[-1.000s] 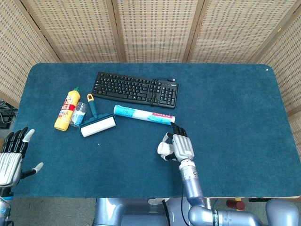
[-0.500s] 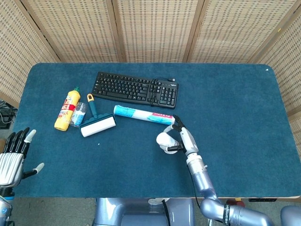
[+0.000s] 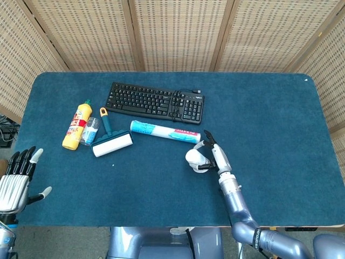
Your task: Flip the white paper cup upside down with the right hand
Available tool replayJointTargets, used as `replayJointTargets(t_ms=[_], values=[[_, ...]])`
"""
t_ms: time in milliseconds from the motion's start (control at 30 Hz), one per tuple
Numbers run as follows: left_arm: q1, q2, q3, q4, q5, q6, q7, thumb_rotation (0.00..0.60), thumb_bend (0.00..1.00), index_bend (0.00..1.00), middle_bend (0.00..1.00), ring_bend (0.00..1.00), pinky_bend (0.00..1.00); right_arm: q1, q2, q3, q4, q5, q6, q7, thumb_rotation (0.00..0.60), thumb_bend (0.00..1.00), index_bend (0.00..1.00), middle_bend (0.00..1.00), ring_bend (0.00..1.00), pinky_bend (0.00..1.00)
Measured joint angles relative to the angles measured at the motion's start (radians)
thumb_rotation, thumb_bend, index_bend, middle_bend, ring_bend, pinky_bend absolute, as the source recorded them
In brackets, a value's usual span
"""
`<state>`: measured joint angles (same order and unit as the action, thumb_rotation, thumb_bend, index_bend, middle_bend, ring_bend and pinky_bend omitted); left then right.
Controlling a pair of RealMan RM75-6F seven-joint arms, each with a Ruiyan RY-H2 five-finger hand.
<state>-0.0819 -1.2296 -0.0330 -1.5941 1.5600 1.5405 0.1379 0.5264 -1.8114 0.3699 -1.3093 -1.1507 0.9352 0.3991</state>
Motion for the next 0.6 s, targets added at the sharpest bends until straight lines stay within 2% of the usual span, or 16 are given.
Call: replayJointTargets(t_ms=[300,600], values=[[0.002,-0.003,0.001,-0.001,0.002,0.005,0.008,0.6,0.17,0.0,0.0,0.0,0.0,-0.003,0.001,-0.034,0.04,-0.001,0.004,-0.014,0.6,0.24,0.49,0.05,0.0,0.0],[0.002,-0.002,0.0,-0.002,0.002,0.008,0.008,0.6,0.17,0.0,0.0,0.0,0.0,-0.04,0.036,-0.064,0.014,-0.012,0.074,-0.073,0.6,0.24,0.32,0.0,0.0,0.0]])
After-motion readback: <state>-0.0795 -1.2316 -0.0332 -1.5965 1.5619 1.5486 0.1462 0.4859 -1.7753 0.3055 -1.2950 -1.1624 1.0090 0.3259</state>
